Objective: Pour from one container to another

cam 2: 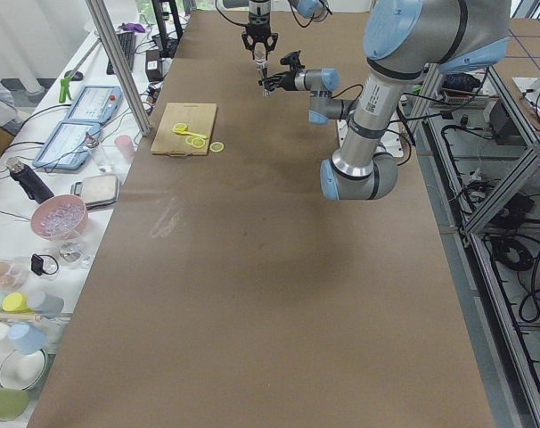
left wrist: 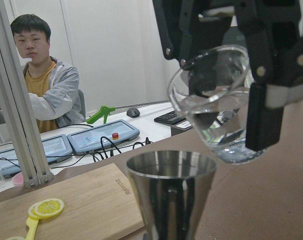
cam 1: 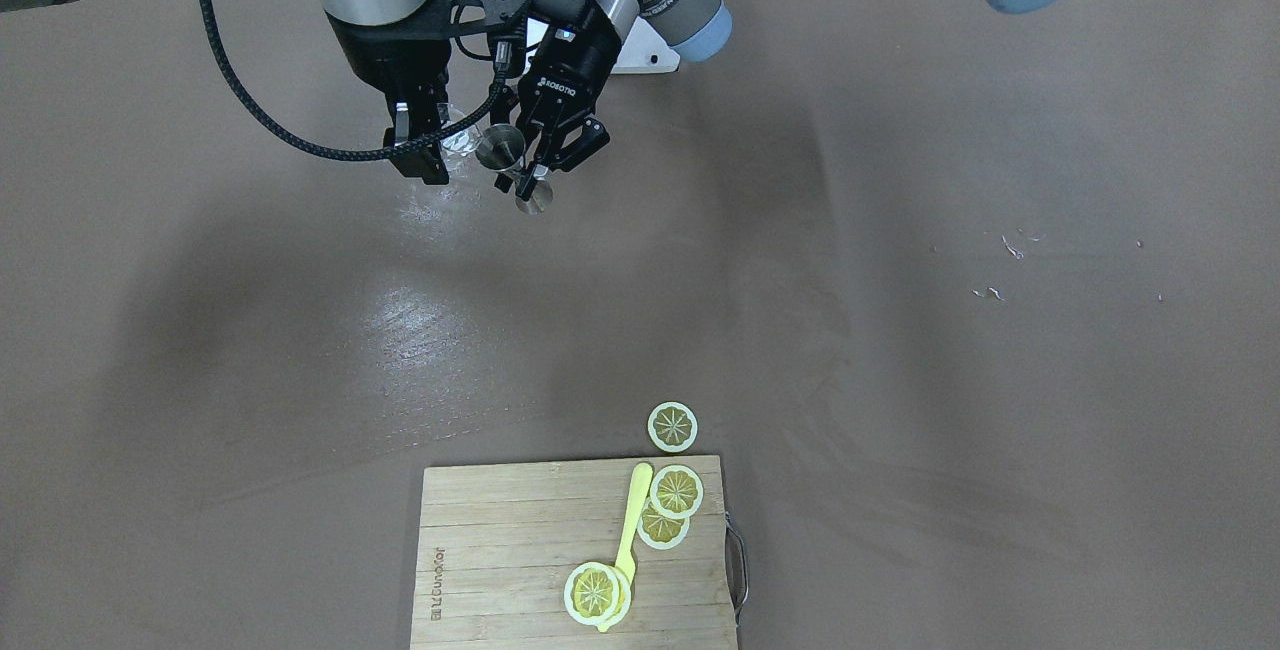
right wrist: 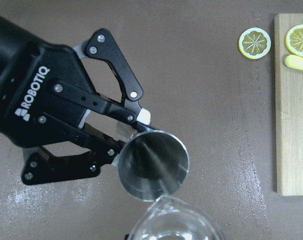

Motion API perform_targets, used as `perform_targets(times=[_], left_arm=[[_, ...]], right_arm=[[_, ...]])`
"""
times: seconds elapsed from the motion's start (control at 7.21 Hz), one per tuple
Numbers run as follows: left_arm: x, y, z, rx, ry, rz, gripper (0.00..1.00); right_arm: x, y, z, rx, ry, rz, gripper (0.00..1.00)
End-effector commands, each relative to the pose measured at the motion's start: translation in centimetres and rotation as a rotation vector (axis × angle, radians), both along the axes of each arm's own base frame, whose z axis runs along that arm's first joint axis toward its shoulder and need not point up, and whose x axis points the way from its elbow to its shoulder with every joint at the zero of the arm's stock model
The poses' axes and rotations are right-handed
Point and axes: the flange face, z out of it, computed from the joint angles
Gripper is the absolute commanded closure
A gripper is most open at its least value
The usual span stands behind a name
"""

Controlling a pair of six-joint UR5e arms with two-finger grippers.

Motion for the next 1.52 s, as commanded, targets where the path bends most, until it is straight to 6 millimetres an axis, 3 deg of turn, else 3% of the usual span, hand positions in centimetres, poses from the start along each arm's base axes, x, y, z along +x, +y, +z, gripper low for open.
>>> perform_targets(times=[0.0,0.42,0.97,1.39], left_arm=[[0.0,0.0,0.0,0.0,-0.001,0.0,1.0],[0.1,0.0,0.1,-0.001,-0.003,0.0,1.0],[0.2,0.1,0.2,-0.001,-0.004,0.002,1.0],[0.2,0.1,0.3,-0.001,-0.006,0.002,1.0]], right_arm=[[-0.4,-0.5,-0.6,0.012,0.034,-0.023,1.0],[-2.0,-1.0,-1.3,0.011,0.074,-0.024,1.0],[-2.6,-0.5,-0.9,0.042,0.126,-0.067,1.0],[-2.9,-0.9,-1.7,0.055,0.158,-0.099,1.0]])
